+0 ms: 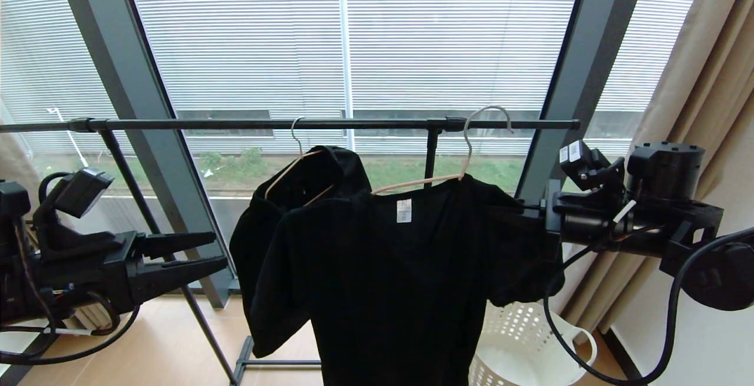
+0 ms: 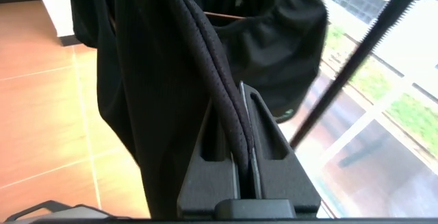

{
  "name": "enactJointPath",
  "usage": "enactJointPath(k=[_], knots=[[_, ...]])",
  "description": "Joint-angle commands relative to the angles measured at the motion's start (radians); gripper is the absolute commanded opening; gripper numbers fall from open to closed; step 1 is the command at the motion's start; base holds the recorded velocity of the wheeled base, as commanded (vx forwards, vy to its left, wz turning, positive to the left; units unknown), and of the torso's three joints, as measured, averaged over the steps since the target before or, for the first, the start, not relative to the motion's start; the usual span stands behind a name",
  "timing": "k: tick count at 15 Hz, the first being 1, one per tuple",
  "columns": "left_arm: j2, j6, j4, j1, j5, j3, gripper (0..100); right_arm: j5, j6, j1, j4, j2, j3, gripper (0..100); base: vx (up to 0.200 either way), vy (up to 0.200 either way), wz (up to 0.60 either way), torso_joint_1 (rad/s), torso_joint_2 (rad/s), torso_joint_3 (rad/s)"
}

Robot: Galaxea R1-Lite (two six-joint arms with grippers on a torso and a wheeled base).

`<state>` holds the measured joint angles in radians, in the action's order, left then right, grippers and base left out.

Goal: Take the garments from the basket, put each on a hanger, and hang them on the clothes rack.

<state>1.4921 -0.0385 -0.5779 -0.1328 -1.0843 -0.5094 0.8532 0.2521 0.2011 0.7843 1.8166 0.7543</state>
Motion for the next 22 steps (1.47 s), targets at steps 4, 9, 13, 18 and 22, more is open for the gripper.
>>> enactJointPath(k=[4,9,13,18,22], knots=[[-0.061,-0.006,0.497,0.203,0.208,-0.423,100,-0.008,0.03,0.064,-0.003,0.012,-0.023,0,0.0,0.0,0.0,0.0,0.0,0.0],[0.008,-0.184,0.632,0.475,0.547,-0.574,100,-0.01,0.055,0.069,-0.003,0.012,-0.032,0,0.0,0.0,0.0,0.0,0.0,0.0],[0.062,-0.393,0.78,0.538,0.55,-0.649,100,-0.013,0.078,0.077,-0.005,0.004,-0.033,0,0.0,0.0,0.0,0.0,0.0,0.0],[0.092,-0.5,0.782,0.539,0.55,-0.644,100,-0.013,0.079,0.075,-0.003,0.001,-0.036,0,0.0,0.0,0.0,0.0,0.0,0.0],[0.094,-0.544,0.782,0.541,0.549,-0.61,100,-0.013,0.079,0.074,-0.003,-0.002,-0.035,0,0.0,0.0,0.0,0.0,0.0,0.0]])
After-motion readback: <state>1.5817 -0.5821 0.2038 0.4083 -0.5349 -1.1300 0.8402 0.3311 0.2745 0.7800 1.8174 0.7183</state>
